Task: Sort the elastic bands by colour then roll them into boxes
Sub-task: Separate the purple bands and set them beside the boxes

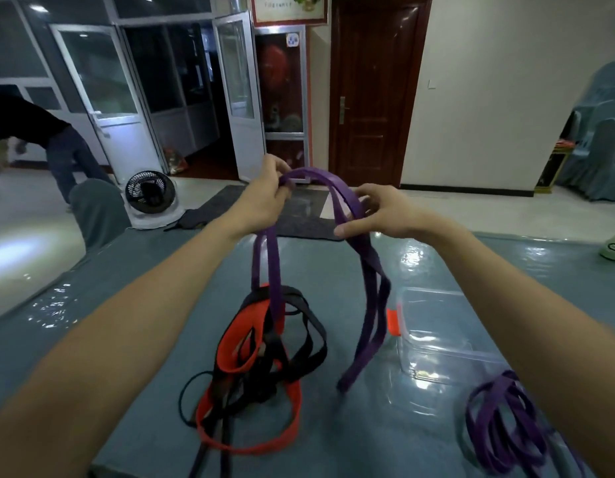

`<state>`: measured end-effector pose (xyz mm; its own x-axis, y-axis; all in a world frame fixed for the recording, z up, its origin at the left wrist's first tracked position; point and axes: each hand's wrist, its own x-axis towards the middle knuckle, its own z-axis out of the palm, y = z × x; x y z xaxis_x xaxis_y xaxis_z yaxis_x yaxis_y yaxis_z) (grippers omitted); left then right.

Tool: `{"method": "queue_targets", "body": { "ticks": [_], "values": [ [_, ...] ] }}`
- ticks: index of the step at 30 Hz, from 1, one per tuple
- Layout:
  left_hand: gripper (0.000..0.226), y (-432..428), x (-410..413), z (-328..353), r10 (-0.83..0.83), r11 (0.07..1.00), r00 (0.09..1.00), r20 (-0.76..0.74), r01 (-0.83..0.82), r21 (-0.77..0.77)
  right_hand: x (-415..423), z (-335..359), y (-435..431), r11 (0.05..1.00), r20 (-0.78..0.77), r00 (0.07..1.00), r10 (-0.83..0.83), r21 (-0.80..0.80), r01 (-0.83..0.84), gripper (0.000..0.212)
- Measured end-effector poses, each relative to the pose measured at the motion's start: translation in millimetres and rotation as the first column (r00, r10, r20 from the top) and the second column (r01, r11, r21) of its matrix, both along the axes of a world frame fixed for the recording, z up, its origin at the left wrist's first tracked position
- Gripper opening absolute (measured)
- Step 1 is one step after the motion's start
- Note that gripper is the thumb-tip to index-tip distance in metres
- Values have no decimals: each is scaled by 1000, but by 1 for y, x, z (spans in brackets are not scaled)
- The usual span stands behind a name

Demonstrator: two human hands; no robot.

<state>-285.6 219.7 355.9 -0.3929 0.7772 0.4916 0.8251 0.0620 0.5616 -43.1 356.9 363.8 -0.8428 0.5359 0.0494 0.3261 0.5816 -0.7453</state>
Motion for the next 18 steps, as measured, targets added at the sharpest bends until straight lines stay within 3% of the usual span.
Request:
{"method": "queue_targets", "body": {
  "ticks": [3,6,8,10,14,16,18],
  "values": [
    [32,1,29,-15,-107,982,994,10,107,-158,-17,-30,-25,998,5,998,64,-21,-64,66],
    [43,-6,43,-38,-163,964,985,51,170,-204,-19,-68,-38,989,-15,998,69,-132,-70,31],
    [50,-18,44,-63,-174,958,972,161,204,-199,-9,-87,-38,973,-86,996,5,-231,-25,16],
    [68,-33,41,-102,-151,940,942,300,230,-250,1,-98,-36,951,-146,987,-65,-309,17,19],
    [110,-73,44,-209,75,811,914,398,176,-558,17,-106,-29,931,-205,972,-116,-363,34,21],
    [119,-91,50,-261,171,710,891,421,184,-679,26,-106,-23,960,-130,988,-85,-275,46,41],
    [123,-103,61,-298,266,605,901,342,120,-787,37,-113,-16,978,7,999,-35,-205,36,71]
  ]
}}
